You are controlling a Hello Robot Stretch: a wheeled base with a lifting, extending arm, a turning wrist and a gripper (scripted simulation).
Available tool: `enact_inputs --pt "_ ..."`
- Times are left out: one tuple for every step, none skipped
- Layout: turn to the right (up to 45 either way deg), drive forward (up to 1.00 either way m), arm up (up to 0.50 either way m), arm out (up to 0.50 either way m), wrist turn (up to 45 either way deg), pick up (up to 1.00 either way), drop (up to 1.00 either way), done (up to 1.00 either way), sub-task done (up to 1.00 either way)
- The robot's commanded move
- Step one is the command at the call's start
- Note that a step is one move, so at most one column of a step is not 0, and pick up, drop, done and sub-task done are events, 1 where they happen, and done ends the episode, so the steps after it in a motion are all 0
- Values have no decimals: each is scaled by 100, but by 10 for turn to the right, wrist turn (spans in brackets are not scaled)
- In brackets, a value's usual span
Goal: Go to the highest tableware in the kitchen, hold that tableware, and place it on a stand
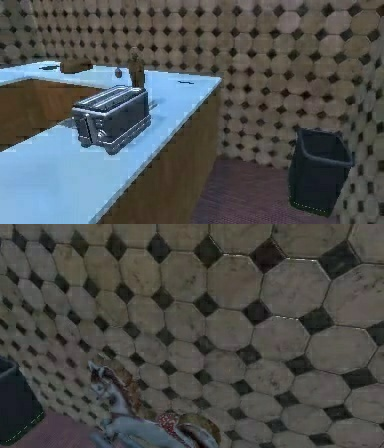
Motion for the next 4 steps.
enact_inputs --pt "0 10 0 0 0 0 0 0 0" --pt "-450 0 0 0 0 0 0 0 0" --pt "-450 0 0 0 0 0 0 0 0" --pt "-450 0 0 0 0 0 0 0 0"
